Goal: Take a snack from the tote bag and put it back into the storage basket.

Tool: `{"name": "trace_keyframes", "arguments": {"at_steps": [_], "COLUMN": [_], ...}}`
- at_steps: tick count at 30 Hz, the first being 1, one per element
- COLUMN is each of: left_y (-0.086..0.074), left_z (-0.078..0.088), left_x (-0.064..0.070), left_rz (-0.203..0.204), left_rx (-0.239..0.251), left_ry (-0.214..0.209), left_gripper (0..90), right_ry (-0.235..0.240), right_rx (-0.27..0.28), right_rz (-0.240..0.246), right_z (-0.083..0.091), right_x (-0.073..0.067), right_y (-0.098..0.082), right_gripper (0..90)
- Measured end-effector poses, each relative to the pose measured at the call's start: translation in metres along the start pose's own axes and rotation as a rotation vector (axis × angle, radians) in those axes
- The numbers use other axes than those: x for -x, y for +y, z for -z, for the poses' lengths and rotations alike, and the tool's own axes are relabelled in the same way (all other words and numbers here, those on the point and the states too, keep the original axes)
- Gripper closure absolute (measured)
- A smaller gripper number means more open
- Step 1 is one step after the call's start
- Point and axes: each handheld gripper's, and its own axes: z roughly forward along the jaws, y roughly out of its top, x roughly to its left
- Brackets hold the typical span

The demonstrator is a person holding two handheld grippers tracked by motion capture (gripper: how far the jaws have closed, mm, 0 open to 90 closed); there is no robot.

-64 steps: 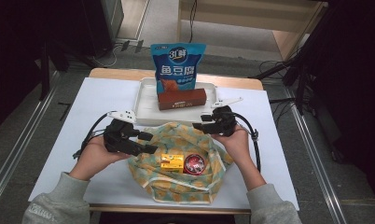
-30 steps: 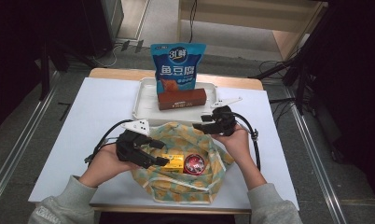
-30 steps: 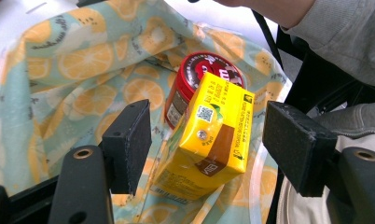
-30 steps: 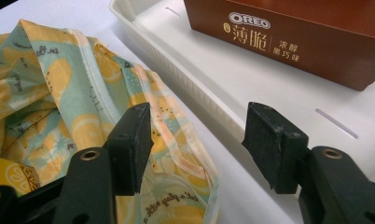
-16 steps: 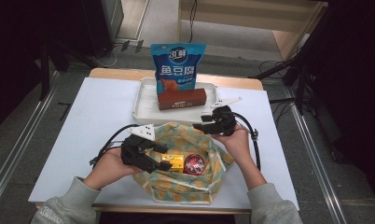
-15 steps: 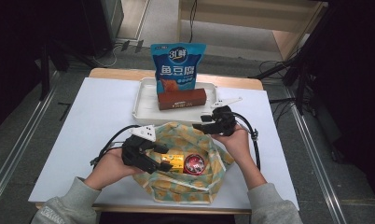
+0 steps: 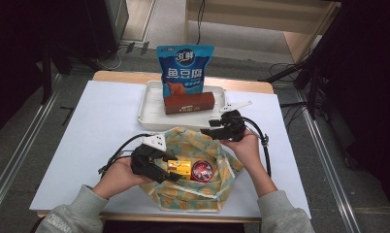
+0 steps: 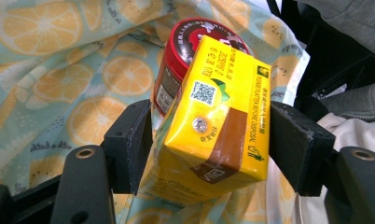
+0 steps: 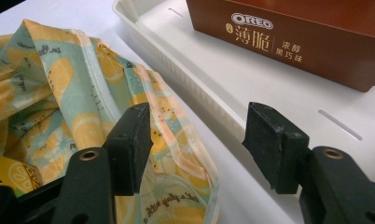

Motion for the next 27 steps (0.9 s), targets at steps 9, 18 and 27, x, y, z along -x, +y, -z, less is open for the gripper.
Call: {"name": "trace_keyframes", "arguments": {"at_steps": [9, 18, 27], "left_y": [-0.003, -0.003, -0.002], "left_z": [-0.010, -0.015, -0.015], "left_x": [0.000, 0.000, 0.000], "left_rz": [-0.010, -0.018, -0.017], "left_rx": [-0.017, -0.028, -0.016], "left_ry": [0.012, 0.016, 0.019], "left_gripper": [35.9, 38.7, 40.8], "right_ry": [0.002, 0.002, 0.007], "right_rx": [-0.005, -0.010, -0.014], "right_rz": [0.003, 0.006, 0.001], "right_z": [-0.001, -0.003, -0.003], "right_x": [0.000, -0.001, -0.001], "right_y": [0.000, -0.001, -0.001], "right_gripper": [42.2, 42.2, 42.2]}}
